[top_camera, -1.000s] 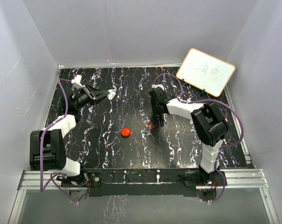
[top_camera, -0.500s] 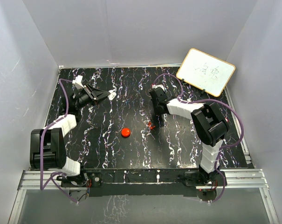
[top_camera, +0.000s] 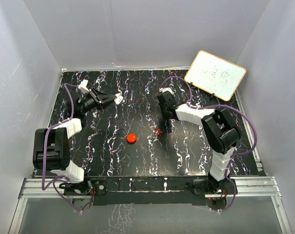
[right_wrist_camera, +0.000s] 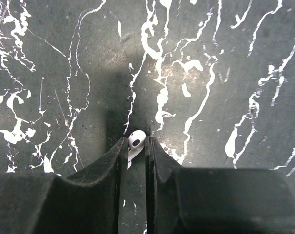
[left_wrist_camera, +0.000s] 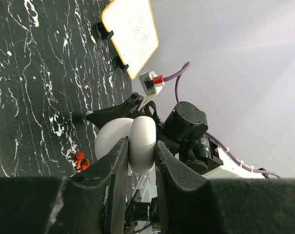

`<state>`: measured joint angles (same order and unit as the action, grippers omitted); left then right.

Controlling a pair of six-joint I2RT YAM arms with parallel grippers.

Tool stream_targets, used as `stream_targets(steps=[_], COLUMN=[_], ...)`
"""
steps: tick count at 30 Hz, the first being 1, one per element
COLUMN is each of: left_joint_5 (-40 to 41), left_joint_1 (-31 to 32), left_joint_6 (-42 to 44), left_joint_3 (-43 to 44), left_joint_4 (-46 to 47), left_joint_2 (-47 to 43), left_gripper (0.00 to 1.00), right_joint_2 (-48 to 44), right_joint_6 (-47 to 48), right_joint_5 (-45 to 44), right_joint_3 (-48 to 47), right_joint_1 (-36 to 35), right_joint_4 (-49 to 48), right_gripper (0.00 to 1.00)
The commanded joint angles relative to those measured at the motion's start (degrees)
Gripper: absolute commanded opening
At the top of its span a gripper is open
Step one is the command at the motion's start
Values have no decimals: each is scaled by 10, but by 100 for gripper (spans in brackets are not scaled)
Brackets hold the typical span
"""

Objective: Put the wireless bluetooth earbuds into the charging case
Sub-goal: Pick up the earbud from the center of the board.

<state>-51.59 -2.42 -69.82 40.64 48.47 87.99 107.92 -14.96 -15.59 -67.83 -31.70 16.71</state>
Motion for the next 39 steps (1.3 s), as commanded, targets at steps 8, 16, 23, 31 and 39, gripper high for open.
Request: stream_targets(steps=[8, 16, 23, 31, 39], left_joint_5=[-17, -6, 15, 42, 59], left_joint_1=[44, 75, 99, 116, 136], left_joint_6=[-125, -207, -223, -251, -279], left_joint_3=[38, 60, 85, 85, 92], left_joint_4=[110, 173, 153, 136, 154], left_joint_2=[63, 126, 146, 146, 161], left_gripper=[0, 0, 0, 0, 0], right_joint_2=[-145, -166, -164, -206, -213], right_joint_6=[83, 171, 209, 239, 303], right_joint_5=[-77, -193, -250, -199, -146], right_joint_3=[26, 1, -16, 36, 111], right_joint_1=[-27, -107, -170, -178, -177], right_joint_4=[-155, -218, -263, -378, -581], right_gripper=[5, 5, 5, 4, 1])
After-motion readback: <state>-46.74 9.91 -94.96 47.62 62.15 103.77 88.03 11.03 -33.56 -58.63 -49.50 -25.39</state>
